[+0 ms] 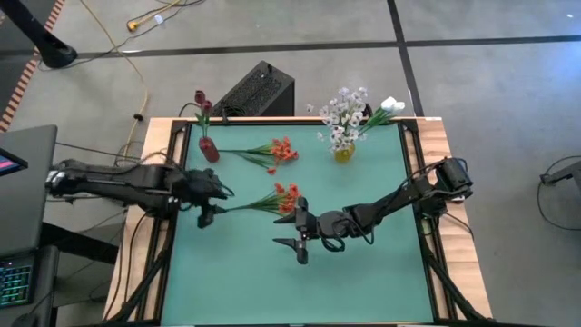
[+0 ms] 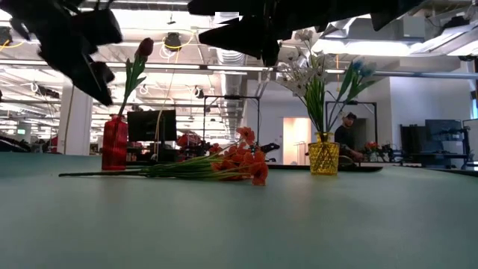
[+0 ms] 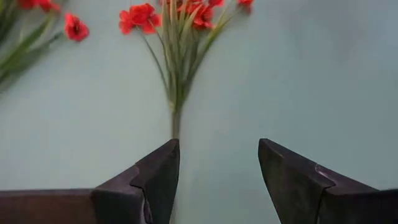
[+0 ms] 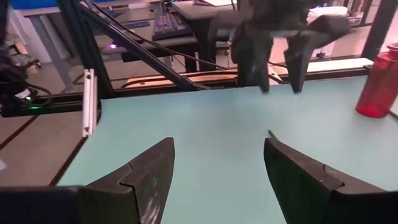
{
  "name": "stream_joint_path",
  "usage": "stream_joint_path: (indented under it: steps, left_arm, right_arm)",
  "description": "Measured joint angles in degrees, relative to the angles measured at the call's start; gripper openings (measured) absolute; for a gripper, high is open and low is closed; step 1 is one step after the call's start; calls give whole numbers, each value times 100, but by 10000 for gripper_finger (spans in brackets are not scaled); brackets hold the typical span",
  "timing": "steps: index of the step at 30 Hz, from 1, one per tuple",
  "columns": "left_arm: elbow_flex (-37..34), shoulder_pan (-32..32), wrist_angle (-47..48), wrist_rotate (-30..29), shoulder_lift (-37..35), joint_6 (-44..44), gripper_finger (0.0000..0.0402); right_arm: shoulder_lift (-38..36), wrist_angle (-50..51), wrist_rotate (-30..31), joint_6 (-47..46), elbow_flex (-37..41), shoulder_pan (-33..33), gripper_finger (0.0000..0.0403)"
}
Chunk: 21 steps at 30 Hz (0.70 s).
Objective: Sort flowers into vase by color
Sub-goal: Put the bottom red flowers into the red vase
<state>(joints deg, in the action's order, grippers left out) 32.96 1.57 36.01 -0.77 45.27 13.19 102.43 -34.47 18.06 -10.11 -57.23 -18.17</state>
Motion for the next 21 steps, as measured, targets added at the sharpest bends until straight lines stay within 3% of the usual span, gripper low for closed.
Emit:
stream_joint_path:
  steps: [9,15,21]
  left_arm:
    - [-302,325,-2107,-811,1748,-939,206]
    - [-230,76,-2714,-988,2933,-1174,206]
    - [-145,-146,-3223,-940,3632,-1300,206]
  right_arm:
    - [0,56,-2,-6,0,33,275]
    - [-2,262,0,-207,-2,33,275]
    - [-1,431,0,-209,0,22,275]
